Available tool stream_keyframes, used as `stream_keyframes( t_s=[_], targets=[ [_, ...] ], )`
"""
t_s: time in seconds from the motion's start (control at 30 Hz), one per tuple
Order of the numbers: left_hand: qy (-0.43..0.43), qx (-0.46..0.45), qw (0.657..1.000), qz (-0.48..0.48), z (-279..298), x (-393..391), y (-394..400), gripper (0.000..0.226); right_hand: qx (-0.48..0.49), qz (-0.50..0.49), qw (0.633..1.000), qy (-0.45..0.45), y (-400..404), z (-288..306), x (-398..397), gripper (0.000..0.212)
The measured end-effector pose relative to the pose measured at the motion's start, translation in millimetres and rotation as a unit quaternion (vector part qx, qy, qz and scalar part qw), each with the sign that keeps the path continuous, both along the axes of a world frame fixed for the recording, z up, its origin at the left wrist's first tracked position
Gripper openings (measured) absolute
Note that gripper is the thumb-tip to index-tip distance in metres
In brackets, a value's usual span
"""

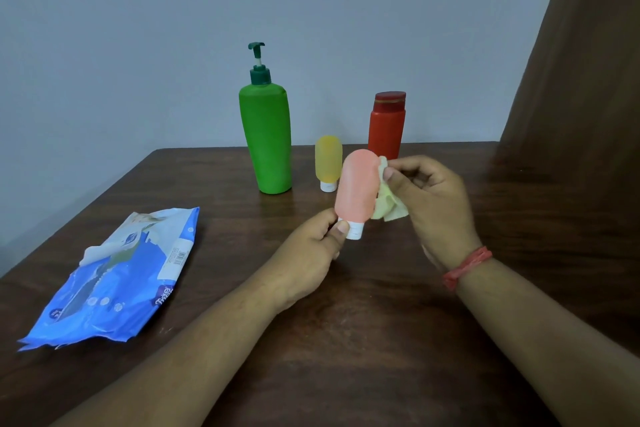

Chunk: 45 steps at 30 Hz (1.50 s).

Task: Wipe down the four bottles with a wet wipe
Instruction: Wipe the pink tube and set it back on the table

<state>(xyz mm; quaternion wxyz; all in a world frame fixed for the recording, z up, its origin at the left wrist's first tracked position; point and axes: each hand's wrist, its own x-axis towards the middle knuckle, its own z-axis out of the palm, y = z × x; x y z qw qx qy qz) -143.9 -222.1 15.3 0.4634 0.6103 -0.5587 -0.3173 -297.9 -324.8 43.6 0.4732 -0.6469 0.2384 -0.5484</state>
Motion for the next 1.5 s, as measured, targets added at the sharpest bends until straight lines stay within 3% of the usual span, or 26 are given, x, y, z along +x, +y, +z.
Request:
stream_keyframes(
  t_s=[0.1, 0.2, 0.37, 0.53, 0.7, 0.87, 1.0, 1.13, 1.23, 1.33, 1.5],
  targets=[
    [0.059, -0.011, 0.998, 0.007, -6, 2, -4, 0.026, -0.006, 0.059, 0.997, 0.054, 2, -6, 1, 0.022],
    [0.1, -0.016, 0.994, 0.03, -8, 7, -6, 0.037, 0.016, 0.096, 0.987, 0.126, 2, -11, 4, 0.013],
    [0.133, -0.017, 0.991, 0.007, -8, 2, -8, 0.042, 0.0, 0.062, 0.996, 0.064, 4, -7, 5, 0.013],
    [0.211, -0.033, 0.977, 0.013, -8, 7, -7, 0.032, 0.015, 0.129, 0.978, 0.161, 9, -13, 8, 0.011],
    [0.179, -0.025, 0.983, 0.02, -7, 5, -7, 0.027, 0.022, 0.071, 0.991, 0.108, 9, -11, 9, 0.011],
    [0.215, -0.054, 0.973, 0.066, -5, 7, -7, 0.023, -0.001, 0.109, 0.983, 0.146, 10, -17, 11, 0.018],
    [0.34, -0.067, 0.935, 0.074, 1, 2, -5, 0.028, -0.134, 0.016, 0.981, 0.138, 18, -15, 15, 0.011],
    [0.415, -0.041, 0.908, 0.048, 7, -5, -3, 0.02, -0.368, -0.075, 0.911, 0.17, 26, -10, 16, 0.007],
    [0.472, -0.015, 0.881, 0.042, 10, -5, -3, 0.019, -0.468, -0.078, 0.856, 0.207, 29, -8, 17, 0.008],
    [0.498, -0.011, 0.867, 0.018, 13, -2, -1, 0.044, -0.523, -0.086, 0.815, 0.233, 27, -9, 17, 0.008],
    [0.496, -0.019, 0.868, 0.006, 12, -3, 0, 0.042, -0.503, -0.13, 0.823, 0.231, 21, -4, 10, 0.008]
  ],
)
